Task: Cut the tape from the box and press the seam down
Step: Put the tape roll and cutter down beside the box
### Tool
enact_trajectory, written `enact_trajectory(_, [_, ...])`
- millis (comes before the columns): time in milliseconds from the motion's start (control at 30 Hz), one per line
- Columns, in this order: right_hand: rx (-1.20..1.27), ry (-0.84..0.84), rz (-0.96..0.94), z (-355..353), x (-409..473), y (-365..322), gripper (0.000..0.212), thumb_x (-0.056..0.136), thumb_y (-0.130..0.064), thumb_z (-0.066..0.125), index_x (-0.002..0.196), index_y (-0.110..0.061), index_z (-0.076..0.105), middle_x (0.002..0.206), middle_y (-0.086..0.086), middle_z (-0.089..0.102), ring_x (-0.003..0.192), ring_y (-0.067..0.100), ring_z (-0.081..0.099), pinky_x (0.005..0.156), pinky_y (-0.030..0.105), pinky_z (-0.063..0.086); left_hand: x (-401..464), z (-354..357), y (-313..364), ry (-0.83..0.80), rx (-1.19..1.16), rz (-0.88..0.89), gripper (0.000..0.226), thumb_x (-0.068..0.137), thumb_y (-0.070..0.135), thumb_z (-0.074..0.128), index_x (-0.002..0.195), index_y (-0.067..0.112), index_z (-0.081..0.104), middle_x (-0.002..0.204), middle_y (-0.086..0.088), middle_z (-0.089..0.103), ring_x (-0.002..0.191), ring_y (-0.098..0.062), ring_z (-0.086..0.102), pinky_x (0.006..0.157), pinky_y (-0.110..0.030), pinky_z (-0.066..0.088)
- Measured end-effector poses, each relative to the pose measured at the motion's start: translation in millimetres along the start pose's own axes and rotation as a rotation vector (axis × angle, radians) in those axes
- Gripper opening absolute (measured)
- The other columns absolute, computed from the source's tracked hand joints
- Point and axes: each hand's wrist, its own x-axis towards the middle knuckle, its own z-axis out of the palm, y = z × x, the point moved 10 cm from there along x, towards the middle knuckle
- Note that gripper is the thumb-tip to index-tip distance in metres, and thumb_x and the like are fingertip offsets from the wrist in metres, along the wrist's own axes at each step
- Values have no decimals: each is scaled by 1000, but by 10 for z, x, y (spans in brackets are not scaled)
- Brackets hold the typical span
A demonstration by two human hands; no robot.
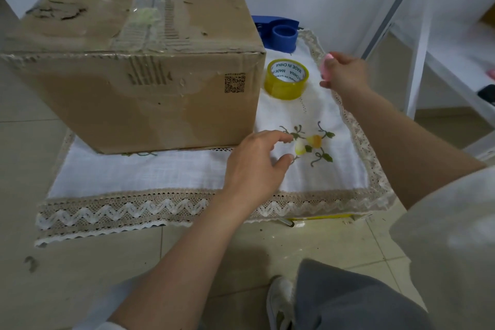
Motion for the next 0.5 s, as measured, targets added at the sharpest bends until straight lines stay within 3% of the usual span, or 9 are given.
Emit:
enact_trajectory(133, [-155,27,8,85,328,17,33,98,-27,52,116,-4,68,91,8,61,85,20,58,84,36,52,62,28,-17,2,-24,-14,29,90,31,68,119,35,64,120,16,66,107,-4,58,87,-30,51])
enact_trajectory(233, [-249,-3,-55,187,414,-3,30,97,-35,58,112,-13,71,90,4,63,83,17,57,79,28,47,103,64,-8,6,-59,-17,31,90,30,69,120,33,65,123,15,66,113,-7,57,92,-31,50])
enact_trajectory(367, [-329,22,-137,248,446,-3,34,94,-44,60,115,-20,72,109,4,74,103,20,67,92,32,51,133,109,33,0,-56,-9,31,90,31,69,121,32,65,123,14,66,116,-9,57,91,-26,45])
enact_trajectory(500, [-302,17,-94,337,479,133,38,92,-44,63,120,-19,70,120,3,70,112,17,63,97,24,47,149,123,35,-4,-55,-13,32,90,31,69,122,31,65,124,14,66,117,-8,57,92,-25,43])
